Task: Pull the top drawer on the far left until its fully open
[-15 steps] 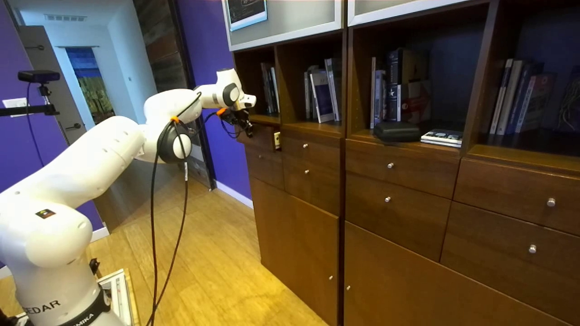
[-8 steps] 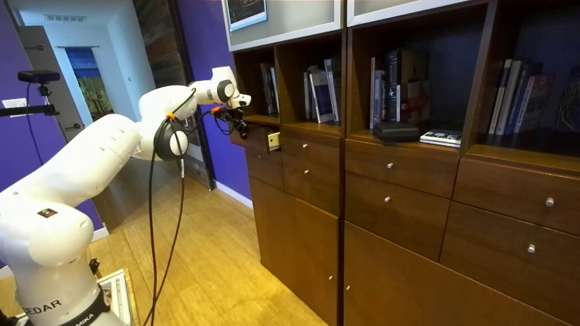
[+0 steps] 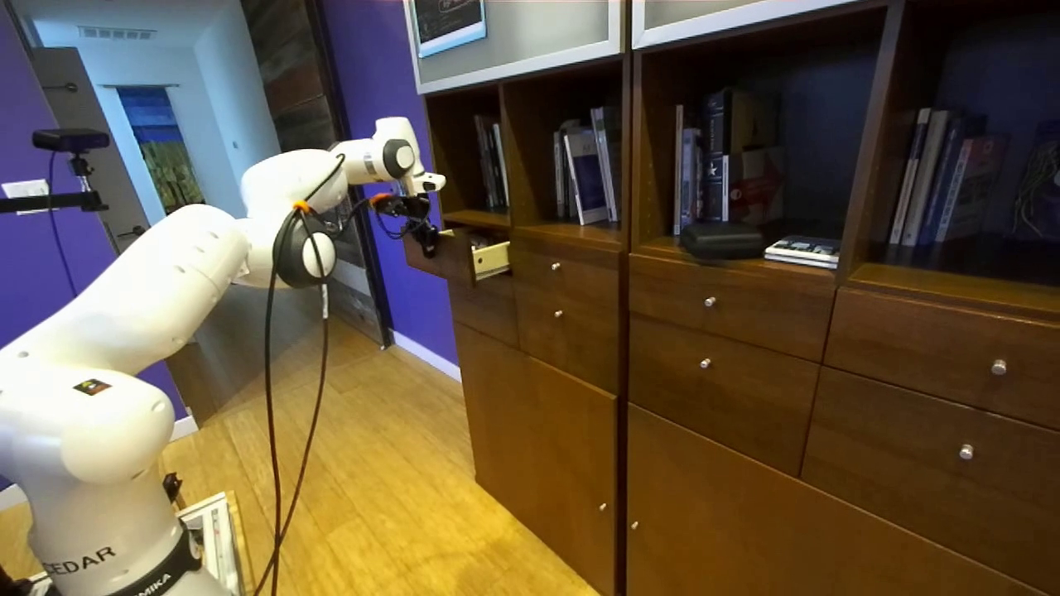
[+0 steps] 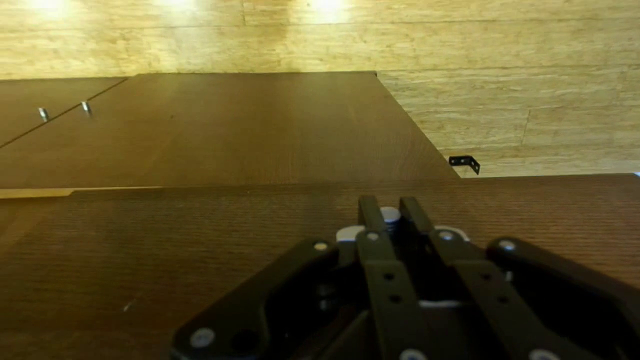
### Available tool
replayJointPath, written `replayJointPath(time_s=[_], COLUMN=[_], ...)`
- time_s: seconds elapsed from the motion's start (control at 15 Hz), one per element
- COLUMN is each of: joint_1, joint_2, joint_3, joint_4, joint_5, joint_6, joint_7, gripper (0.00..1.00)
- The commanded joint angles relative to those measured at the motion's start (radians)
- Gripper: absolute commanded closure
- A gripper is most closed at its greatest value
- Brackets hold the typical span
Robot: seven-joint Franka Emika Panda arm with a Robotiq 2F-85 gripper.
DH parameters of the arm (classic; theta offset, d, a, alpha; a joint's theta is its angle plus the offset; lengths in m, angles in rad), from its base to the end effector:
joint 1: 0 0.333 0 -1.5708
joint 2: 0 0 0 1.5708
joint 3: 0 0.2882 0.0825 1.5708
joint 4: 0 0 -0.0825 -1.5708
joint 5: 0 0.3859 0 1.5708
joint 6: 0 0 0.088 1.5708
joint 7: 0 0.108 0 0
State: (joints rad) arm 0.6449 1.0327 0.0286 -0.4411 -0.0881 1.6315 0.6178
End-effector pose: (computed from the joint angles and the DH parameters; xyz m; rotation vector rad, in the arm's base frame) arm 0.6153 0.4625 0.4368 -3.0877 -0.0590 -0.2548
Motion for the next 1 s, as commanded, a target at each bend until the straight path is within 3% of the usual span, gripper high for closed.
replayJointPath(time_s=[0.0,0.6,0.93], joint_1=[0.053,0.095,0.118], joint_2=[-0.016,-0.080,-0.173], joint_3=[0.041,0.039,0.047], joint_4=[-0.025,-0.009,-0.012], joint_5=[0.056,0.063,0.096], joint_6=[-0.061,-0.217,-0.264], joint_7=[0.041,0.076,0.185], gripper=[0.60,0.00,0.00])
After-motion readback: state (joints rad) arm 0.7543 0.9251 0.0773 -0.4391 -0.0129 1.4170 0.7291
